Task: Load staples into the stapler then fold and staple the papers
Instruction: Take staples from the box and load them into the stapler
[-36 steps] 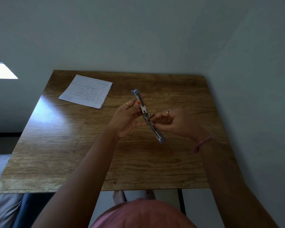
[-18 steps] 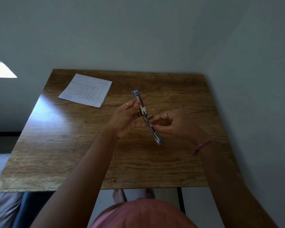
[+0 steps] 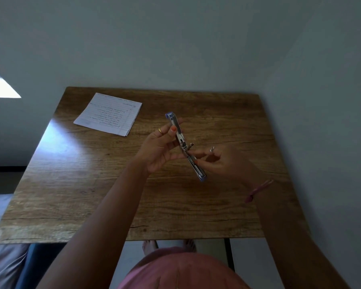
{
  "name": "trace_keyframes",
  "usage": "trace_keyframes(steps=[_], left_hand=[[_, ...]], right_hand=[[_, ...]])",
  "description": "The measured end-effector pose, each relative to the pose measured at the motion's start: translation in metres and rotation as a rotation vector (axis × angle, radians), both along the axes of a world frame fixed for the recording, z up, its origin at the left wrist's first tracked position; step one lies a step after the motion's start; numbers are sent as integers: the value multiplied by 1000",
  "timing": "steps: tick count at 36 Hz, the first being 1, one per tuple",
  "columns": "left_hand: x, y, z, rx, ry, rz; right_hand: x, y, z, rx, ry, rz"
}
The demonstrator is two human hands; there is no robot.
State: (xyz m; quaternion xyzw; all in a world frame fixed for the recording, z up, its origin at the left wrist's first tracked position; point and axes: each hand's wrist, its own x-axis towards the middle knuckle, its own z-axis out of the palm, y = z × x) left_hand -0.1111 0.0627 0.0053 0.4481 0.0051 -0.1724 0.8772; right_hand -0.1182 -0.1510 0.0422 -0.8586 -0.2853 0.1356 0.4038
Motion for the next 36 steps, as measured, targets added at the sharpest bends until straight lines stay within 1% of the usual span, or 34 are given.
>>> trace_keyframes(steps=[2, 4, 10, 18, 23, 32, 36], left_hand=[[1, 0, 2, 2, 2, 11], [1, 0, 3, 3, 10, 24], [2, 4, 6, 3, 3, 33], [3, 5, 10, 2, -24, 27], [5, 5, 11, -28, -28, 37], [9, 11, 10, -1, -47, 64], [10, 11, 10, 31, -48, 80]], right_hand=[[-2, -4, 0, 67, 52, -20], [-2, -7, 1, 102, 48, -38], [-2, -6, 3, -20, -103, -32], [-5, -2, -4, -37, -98, -35], [-7, 4, -3, -58, -131, -25], [-7, -4, -6, -92, -41, 4], [-5, -12, -6, -92, -50, 33]])
